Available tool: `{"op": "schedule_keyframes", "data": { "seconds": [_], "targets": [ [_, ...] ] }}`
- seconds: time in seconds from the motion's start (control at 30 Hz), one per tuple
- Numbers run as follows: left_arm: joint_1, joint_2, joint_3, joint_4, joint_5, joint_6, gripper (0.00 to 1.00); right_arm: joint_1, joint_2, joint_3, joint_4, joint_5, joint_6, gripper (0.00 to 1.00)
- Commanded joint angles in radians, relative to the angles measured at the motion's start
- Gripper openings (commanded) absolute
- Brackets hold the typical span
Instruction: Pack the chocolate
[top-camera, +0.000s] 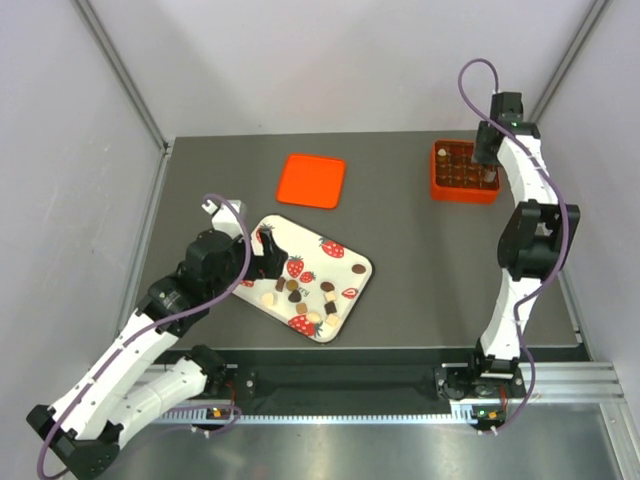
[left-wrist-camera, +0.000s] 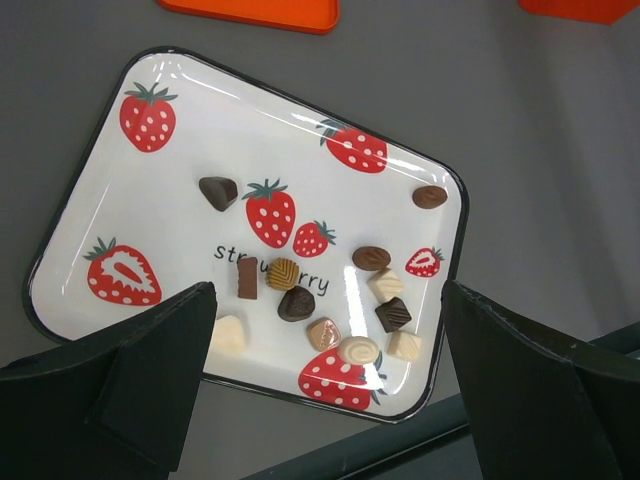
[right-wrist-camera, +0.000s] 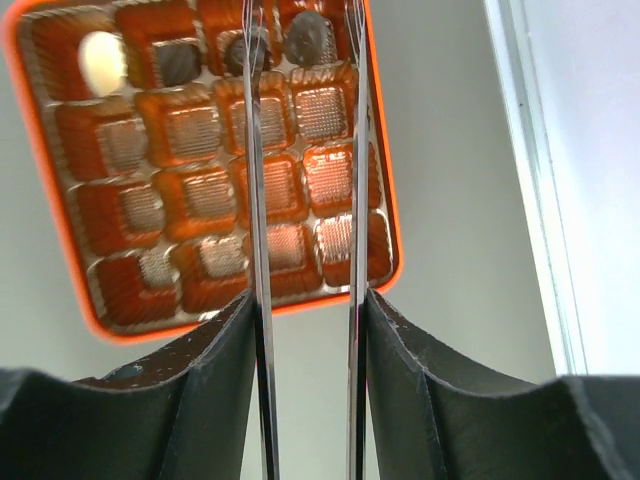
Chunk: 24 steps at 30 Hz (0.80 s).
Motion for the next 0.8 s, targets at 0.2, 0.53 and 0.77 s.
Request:
{"op": "schedule_keyframes", "data": {
  "seconds": [0.2,0.53,0.77],
  "targets": [
    [0.002,-0.069,0.037,0.009,0.000,0.007,0.99,0.246,-0.487,-0.344,0.042,-0.089,0.007,0.43],
    [0.002,-0.103,0.059,-0.005,-0.009,0.018,0.99,0.697,-0.816,-0.790,0.074,-0.208,-0.009,0.45],
    [0.003,-0.101,0.101,-0.016,-0.029,0.033,0.99,0.918,-0.847,-0.928,-0.002,-0.066,0.011,0.45]
  ]
}}
